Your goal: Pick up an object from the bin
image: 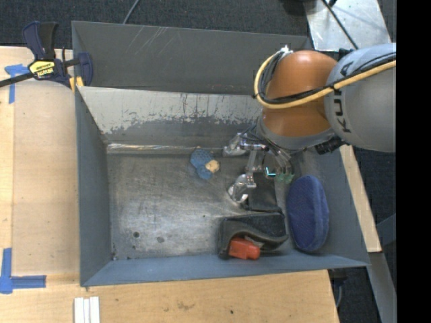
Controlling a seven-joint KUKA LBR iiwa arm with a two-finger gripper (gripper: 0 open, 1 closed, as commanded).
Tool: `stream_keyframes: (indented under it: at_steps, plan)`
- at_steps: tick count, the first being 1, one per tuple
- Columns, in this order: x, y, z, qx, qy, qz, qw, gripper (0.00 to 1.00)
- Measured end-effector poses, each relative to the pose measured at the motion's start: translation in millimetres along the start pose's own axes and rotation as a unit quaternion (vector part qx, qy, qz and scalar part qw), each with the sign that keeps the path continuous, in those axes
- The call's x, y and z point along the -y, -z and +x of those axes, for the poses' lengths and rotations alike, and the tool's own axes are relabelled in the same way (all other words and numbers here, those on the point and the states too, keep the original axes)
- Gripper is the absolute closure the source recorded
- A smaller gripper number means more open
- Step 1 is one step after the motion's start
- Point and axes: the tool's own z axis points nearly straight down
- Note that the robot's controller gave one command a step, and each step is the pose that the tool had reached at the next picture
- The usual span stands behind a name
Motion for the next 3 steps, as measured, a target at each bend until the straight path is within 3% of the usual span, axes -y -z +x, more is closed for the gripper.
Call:
stream_keyframes:
  at_steps: [1, 2, 3]
  plan:
    - [-20.9, -56.0, -41.3, 0.0061, 0.039, 0.000, 0.9992, 0.00]
    - [-20.8, -57.6, -41.4, 0.0062, 0.038, 0.000, 0.9993, 1.00]
    - [-4.1, 127.1, -41.1, 0.0084, 0.182, 0.002, 0.9833, 1.00]
